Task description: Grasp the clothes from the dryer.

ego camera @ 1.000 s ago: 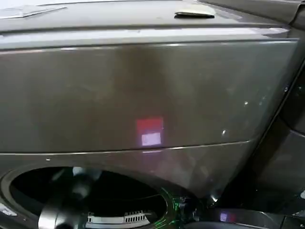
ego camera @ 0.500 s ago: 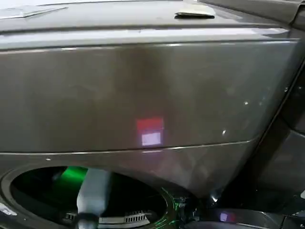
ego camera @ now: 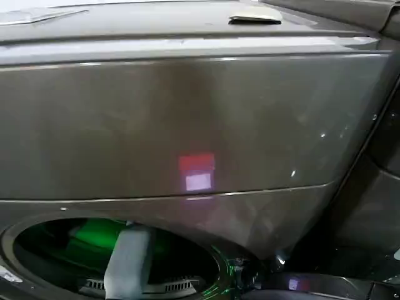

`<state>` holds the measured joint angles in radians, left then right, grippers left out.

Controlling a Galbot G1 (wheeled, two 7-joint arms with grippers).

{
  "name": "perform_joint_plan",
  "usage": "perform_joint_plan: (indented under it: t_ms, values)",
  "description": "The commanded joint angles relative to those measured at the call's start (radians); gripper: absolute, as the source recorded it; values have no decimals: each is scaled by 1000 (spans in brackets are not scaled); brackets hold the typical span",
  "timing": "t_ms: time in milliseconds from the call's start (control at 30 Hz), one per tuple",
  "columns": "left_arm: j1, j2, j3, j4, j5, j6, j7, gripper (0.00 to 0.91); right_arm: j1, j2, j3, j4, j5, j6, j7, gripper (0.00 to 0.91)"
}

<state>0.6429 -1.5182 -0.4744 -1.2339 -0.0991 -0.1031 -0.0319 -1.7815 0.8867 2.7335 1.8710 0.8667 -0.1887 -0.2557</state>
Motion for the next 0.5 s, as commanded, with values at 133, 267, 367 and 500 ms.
perform_joint_plan:
  t_ms: [133, 267, 367, 500]
  values:
    - [18, 3, -7, -34, -18, -12, -14, 0, -3, -3, 7, 0, 2, -2, -7, 907]
    - [10, 12, -7, -35, -27, -9, -13, 0, -8, -5, 14, -2, 2, -4, -10, 907]
    - [6, 13, -8, -31, -28, -7, -9, 0, -9, -5, 17, -4, 3, -4, -11, 907]
    - [7, 16, -9, -27, -30, -8, -7, 0, -14, -3, 22, -8, 3, -5, -13, 907]
